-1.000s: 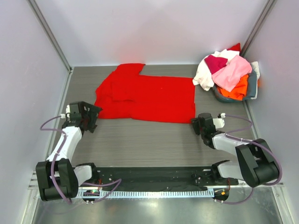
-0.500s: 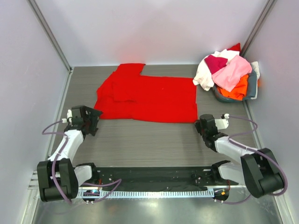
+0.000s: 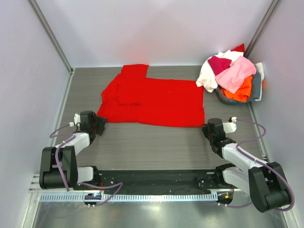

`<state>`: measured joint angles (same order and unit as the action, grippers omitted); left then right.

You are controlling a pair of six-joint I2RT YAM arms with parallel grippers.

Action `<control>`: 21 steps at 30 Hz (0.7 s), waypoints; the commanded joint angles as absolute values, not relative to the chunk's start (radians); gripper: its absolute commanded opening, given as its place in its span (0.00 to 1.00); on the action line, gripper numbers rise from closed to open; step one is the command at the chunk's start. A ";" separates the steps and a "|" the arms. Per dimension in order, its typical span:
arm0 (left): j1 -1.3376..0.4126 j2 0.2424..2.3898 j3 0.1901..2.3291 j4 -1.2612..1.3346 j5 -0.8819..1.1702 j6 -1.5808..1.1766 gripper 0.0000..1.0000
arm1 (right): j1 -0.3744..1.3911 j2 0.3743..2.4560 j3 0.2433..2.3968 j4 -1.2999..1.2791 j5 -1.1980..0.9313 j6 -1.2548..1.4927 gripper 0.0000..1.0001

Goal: Fold and stack the t-shirts
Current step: Fold the tshirt

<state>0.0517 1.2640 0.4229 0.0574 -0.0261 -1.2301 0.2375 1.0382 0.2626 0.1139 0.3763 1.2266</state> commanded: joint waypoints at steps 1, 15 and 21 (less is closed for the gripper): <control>0.048 1.321 0.422 0.222 -0.084 -1.230 0.55 | 0.230 1.028 0.261 0.112 0.380 1.206 0.01; 0.049 1.453 0.511 0.200 -0.201 -1.244 0.17 | 0.229 0.999 0.262 0.110 0.373 1.213 0.01; 0.049 1.476 0.610 0.094 -0.242 -1.204 0.00 | 0.229 0.997 0.281 0.063 0.370 1.200 0.01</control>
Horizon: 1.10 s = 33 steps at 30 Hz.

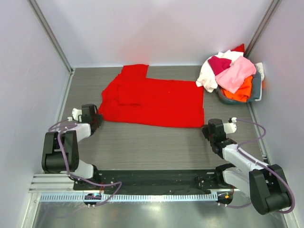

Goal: Fold and stack the t-shirts
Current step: Fold the tshirt

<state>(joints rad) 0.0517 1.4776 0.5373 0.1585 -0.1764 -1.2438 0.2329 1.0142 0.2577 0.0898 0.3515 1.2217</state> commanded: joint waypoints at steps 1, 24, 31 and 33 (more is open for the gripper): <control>0.049 1.467 0.627 0.065 -0.242 -1.197 0.00 | 0.229 0.996 0.285 0.051 0.374 1.198 0.01; 0.048 1.276 0.626 -0.276 -0.258 -1.221 0.00 | 0.229 0.939 0.357 -0.138 0.342 1.172 0.01; 0.048 1.186 1.029 -0.524 -0.331 -1.123 0.00 | 0.229 0.893 0.365 -0.160 0.342 1.180 0.01; 0.048 1.119 1.014 -0.543 -0.394 -1.076 0.00 | 0.229 0.879 0.367 -0.172 0.342 1.180 0.01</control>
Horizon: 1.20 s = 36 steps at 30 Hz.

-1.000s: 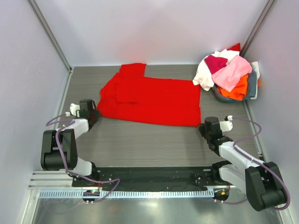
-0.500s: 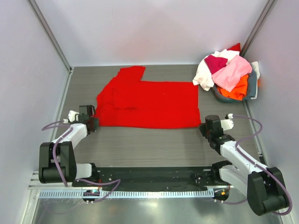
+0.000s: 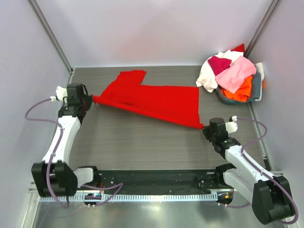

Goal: Fold and stack the t-shirts
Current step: Fold the tshirt

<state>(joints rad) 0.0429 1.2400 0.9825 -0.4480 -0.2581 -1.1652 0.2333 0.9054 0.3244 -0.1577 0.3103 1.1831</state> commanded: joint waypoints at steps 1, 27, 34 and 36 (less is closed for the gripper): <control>0.049 1.097 0.988 -0.538 -0.405 -1.065 0.00 | 0.229 0.874 0.367 -0.175 0.342 1.180 0.01; 0.104 0.759 0.396 -0.663 -0.301 -1.183 0.00 | 0.229 0.647 0.267 -0.370 0.282 1.195 0.01; 0.106 0.808 0.396 -0.652 -0.295 -1.175 0.00 | 0.229 0.643 0.267 -0.380 0.285 1.192 0.01; 0.106 0.810 0.397 -0.641 -0.288 -1.178 0.00 | 0.229 0.643 0.267 -0.380 0.288 1.192 0.01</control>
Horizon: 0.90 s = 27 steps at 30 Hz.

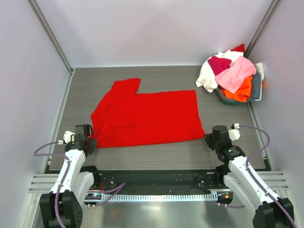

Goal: Fold and stack the t-shirts
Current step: Fold the tshirt

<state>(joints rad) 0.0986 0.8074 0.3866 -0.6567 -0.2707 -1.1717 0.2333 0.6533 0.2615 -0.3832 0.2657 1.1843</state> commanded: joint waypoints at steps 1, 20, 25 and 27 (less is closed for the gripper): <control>0.106 0.811 0.399 -0.624 -0.278 -1.180 0.00 | 0.227 0.646 0.268 -0.380 0.288 1.193 0.01; 0.107 0.839 0.731 -0.799 -0.345 -1.083 0.00 | 0.230 0.637 0.370 -0.422 0.322 1.183 0.01; 0.114 0.733 0.623 -0.865 -0.385 -1.065 0.00 | 0.227 0.594 0.390 -0.474 0.342 1.163 0.01; 0.089 0.680 0.589 -0.859 -0.374 -1.091 0.01 | 0.227 0.581 0.387 -0.482 0.342 1.161 0.01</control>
<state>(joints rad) 0.0990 0.7609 0.5915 -0.8574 -0.3061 -1.0916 0.2333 0.6090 0.3496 -0.4526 0.2775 1.1790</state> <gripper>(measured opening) 0.008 0.026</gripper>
